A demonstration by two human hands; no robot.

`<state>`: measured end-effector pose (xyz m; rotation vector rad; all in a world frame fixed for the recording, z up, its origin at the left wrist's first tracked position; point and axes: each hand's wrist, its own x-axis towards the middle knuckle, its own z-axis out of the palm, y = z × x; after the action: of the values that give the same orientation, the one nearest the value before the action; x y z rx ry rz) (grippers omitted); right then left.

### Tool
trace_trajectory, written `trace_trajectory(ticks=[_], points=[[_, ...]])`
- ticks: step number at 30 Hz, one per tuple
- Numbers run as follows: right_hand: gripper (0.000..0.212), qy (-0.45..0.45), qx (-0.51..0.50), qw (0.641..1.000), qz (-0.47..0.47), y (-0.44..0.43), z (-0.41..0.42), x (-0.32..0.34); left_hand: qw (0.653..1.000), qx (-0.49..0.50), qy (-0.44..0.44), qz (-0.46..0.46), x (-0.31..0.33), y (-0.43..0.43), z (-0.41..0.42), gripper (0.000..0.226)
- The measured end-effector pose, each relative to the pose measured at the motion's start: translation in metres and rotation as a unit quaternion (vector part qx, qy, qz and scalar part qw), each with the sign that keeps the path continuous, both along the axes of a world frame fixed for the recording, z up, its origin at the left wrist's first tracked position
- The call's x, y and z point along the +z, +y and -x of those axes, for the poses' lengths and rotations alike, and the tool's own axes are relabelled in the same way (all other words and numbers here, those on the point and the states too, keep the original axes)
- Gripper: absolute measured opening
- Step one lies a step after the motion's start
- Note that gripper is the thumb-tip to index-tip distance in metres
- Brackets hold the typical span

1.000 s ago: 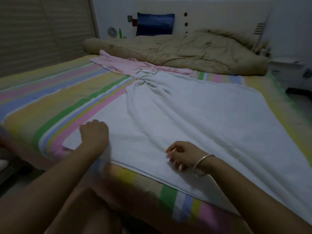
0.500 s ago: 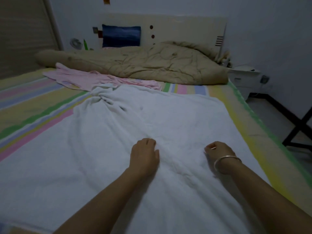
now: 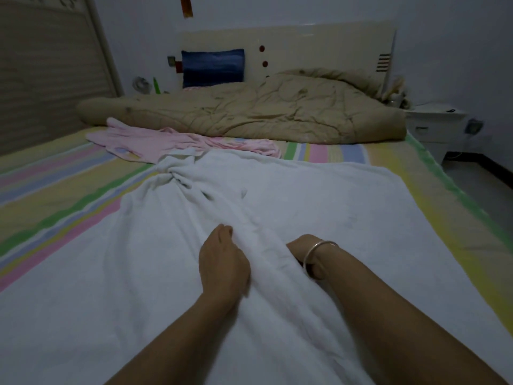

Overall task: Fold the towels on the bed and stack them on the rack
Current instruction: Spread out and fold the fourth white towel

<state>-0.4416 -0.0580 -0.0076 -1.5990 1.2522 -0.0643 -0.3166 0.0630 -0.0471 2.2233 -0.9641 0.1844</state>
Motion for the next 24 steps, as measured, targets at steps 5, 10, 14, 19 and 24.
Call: trace_trajectory(ticks=[5,10,14,19,24], points=[[0.026,-0.036,-0.016,0.999,-0.010,-0.028,0.001,0.008,0.999,-0.016,-0.005,-0.036,0.002,-0.022,-0.007,0.054],[0.030,0.027,-0.191,0.940,0.282,-0.133,0.087,0.028,0.998,-0.058,-0.018,-0.021,0.011,-0.064,0.004,0.048],[0.034,0.142,-0.292,0.879,0.349,-0.173,0.160,0.030,0.993,-0.104,-0.030,-0.051,0.007,-0.091,0.024,0.050],[0.039,0.221,-0.244,0.896,0.297,-0.178,0.178,0.010,0.981,-0.149,-0.036,-0.120,0.001,-0.115,0.034,0.051],[0.053,0.125,-0.194,0.949,0.215,-0.194,0.149,0.008,0.973,-0.158,-0.057,-0.157,-0.001,-0.143,0.033,0.052]])
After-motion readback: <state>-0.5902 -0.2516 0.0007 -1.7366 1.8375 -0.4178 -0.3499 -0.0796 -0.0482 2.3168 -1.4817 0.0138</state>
